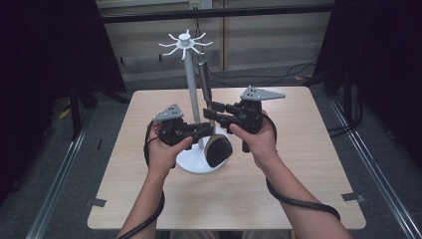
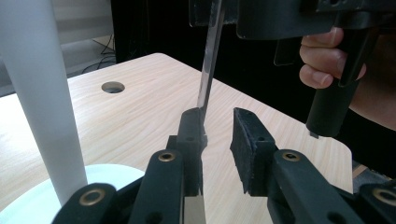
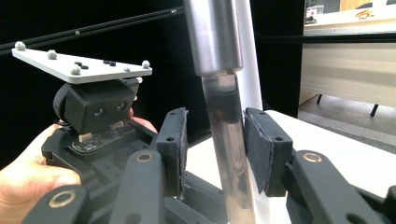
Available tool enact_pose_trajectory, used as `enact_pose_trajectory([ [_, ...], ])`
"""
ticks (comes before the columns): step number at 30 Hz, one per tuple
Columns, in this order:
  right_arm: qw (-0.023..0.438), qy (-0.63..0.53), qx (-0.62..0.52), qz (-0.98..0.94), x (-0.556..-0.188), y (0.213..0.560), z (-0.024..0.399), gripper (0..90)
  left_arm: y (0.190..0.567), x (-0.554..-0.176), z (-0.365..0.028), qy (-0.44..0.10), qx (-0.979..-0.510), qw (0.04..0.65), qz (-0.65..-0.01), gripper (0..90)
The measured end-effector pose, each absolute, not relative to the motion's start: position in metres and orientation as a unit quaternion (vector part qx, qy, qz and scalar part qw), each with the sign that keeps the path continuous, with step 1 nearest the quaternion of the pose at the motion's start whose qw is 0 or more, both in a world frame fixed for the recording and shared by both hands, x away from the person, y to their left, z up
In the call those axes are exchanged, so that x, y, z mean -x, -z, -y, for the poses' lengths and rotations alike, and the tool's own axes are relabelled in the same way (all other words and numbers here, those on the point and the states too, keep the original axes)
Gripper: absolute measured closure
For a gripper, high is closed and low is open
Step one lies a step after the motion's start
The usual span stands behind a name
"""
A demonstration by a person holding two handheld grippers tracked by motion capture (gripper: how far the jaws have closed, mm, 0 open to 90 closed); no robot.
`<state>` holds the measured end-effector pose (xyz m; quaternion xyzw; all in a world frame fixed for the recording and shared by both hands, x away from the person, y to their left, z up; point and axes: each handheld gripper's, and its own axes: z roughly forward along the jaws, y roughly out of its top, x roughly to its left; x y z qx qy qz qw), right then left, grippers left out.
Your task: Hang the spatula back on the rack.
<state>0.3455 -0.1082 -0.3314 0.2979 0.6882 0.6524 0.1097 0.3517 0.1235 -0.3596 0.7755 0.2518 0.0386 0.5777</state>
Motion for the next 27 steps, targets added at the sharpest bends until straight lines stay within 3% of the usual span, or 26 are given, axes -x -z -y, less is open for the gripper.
enact_pose_trajectory([
  [10, 0.117, -0.647, -0.298, -0.692, -0.3427, 0.3305, 0.1059, 51.5, 0.3625, -0.3507, -0.1241, -0.056, -0.774, 0.576, -0.256, 68.0],
  [27, 0.123, -0.644, -0.302, -0.692, -0.3410, 0.3305, 0.1099, 47.0, 0.3651, -0.3494, -0.1182, -0.057, -0.783, 0.570, -0.241, 60.7],
])
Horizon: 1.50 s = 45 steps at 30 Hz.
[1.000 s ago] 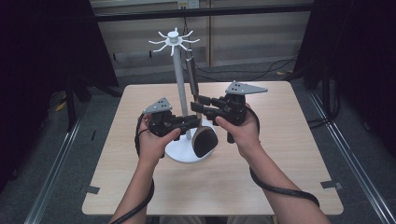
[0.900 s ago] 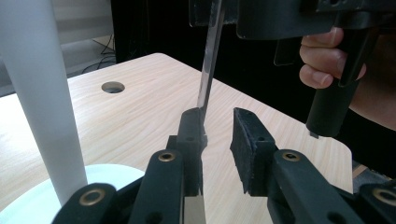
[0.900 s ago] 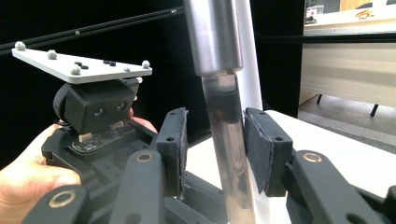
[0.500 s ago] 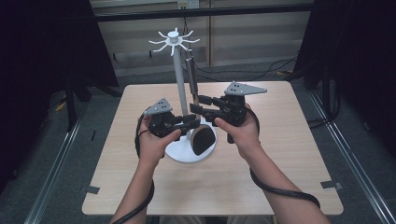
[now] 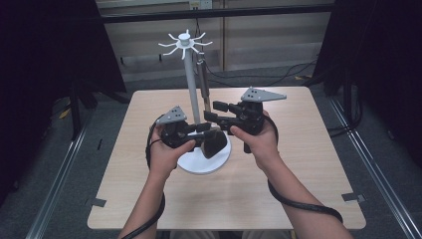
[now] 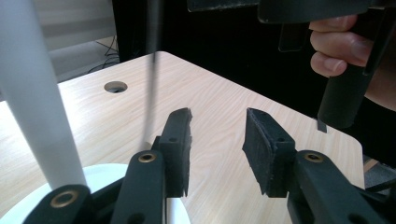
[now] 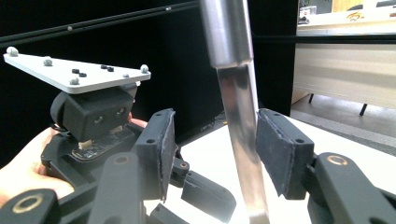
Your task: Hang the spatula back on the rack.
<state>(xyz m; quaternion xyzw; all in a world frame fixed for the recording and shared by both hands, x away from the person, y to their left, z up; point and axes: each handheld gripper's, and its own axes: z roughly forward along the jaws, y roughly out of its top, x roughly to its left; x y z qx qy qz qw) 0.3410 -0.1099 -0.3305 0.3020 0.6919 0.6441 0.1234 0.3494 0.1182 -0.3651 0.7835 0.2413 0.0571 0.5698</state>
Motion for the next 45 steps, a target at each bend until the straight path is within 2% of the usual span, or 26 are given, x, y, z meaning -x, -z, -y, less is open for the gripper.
enact_pose_trajectory([
  [6, 0.124, -0.642, -0.307, -0.692, -0.340, 0.332, 0.114, 42.7, 0.366, -0.348, -0.118, -0.058, -0.788, 0.564, -0.241, 57.6],
  [9, 0.124, -0.638, -0.310, -0.694, -0.339, 0.333, 0.116, 35.8, 0.366, -0.347, -0.117, -0.059, -0.788, 0.563, -0.243, 54.8],
  [15, 0.130, -0.628, -0.311, -0.702, -0.335, 0.335, 0.121, 28.6, 0.366, -0.344, -0.116, -0.053, -0.792, 0.560, -0.236, 52.2],
  [23, 0.149, -0.615, -0.311, -0.710, -0.329, 0.340, 0.133, 24.4, 0.367, -0.338, -0.116, -0.056, -0.800, 0.550, -0.235, 48.9],
  [26, 0.152, -0.610, -0.317, -0.710, -0.327, 0.343, 0.138, 22.4, 0.367, -0.335, -0.115, -0.057, -0.804, 0.546, -0.230, 45.2],
  [32, 0.157, -0.600, -0.325, -0.714, -0.324, 0.351, 0.148, 19.0, 0.369, -0.334, -0.115, -0.065, -0.808, 0.535, -0.238, 30.3],
  [35, 0.161, -0.595, -0.327, -0.717, -0.324, 0.353, 0.152, 18.2, 0.370, -0.332, -0.113, -0.072, -0.814, 0.525, -0.238, 25.6],
  [40, 0.164, -0.582, -0.334, -0.723, -0.322, 0.361, 0.162, 15.6, 0.372, -0.328, -0.111, -0.091, -0.817, 0.521, -0.231, 19.2],
  [45, 0.167, -0.578, -0.334, -0.726, -0.319, 0.367, 0.169, 14.3, 0.376, -0.327, -0.113, -0.092, -0.816, 0.522, -0.230, 17.6],
])
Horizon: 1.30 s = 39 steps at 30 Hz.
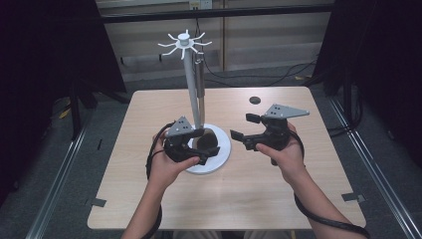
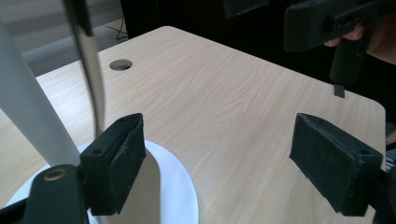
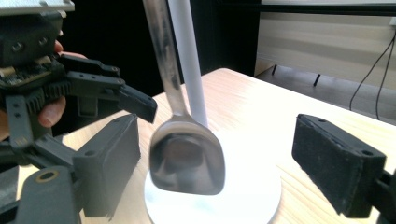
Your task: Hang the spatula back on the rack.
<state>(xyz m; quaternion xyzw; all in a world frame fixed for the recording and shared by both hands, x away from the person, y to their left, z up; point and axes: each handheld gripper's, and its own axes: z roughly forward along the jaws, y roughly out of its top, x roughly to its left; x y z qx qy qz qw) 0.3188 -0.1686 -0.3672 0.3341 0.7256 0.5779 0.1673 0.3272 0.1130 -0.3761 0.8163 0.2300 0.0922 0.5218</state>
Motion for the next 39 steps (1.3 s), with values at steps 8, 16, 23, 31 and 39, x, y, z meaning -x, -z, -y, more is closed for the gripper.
enact_pose_trajectory([
  [8, 0.166, -0.570, -0.342, -0.729, -0.313, 0.379, 0.182, 11.5, 0.382, -0.324, -0.116, -0.103, -0.810, 0.529, -0.232, 14.0],
  [16, 0.165, -0.563, -0.343, -0.734, -0.312, 0.385, 0.187, 9.9, 0.386, -0.323, -0.119, -0.112, -0.809, 0.526, -0.236, 11.5],
  [23, 0.164, -0.552, -0.349, -0.739, -0.309, 0.393, 0.191, 7.4, 0.391, -0.323, -0.122, -0.119, -0.810, 0.523, -0.237, 10.0],
  [31, 0.167, -0.546, -0.356, -0.740, -0.306, 0.404, 0.200, 5.2, 0.397, -0.322, -0.128, -0.124, -0.811, 0.518, -0.243, 7.4],
  [39, 0.169, -0.538, -0.365, -0.741, -0.302, 0.412, 0.209, 3.2, 0.409, -0.321, -0.135, -0.125, -0.811, 0.513, -0.251, 6.4],
])
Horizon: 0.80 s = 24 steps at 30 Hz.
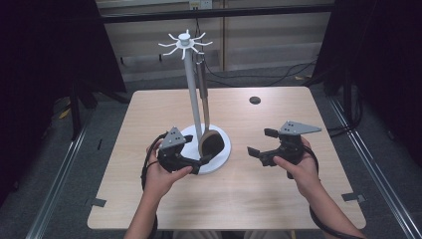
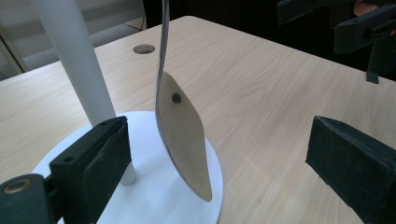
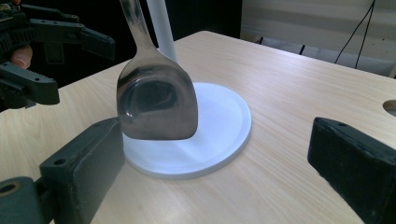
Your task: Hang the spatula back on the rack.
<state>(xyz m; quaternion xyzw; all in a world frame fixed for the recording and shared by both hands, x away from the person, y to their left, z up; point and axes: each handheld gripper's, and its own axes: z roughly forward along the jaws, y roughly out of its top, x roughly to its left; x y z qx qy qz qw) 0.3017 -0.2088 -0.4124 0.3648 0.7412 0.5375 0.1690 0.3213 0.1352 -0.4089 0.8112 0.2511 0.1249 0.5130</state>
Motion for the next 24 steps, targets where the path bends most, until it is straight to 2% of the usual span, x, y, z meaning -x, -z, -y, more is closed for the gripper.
enact_pose_trajectory([
  [24, 0.169, -0.514, -0.388, -0.746, -0.289, 0.438, 0.237, 3.1, 0.430, -0.319, -0.150, -0.122, -0.815, 0.508, -0.252, 4.4],
])
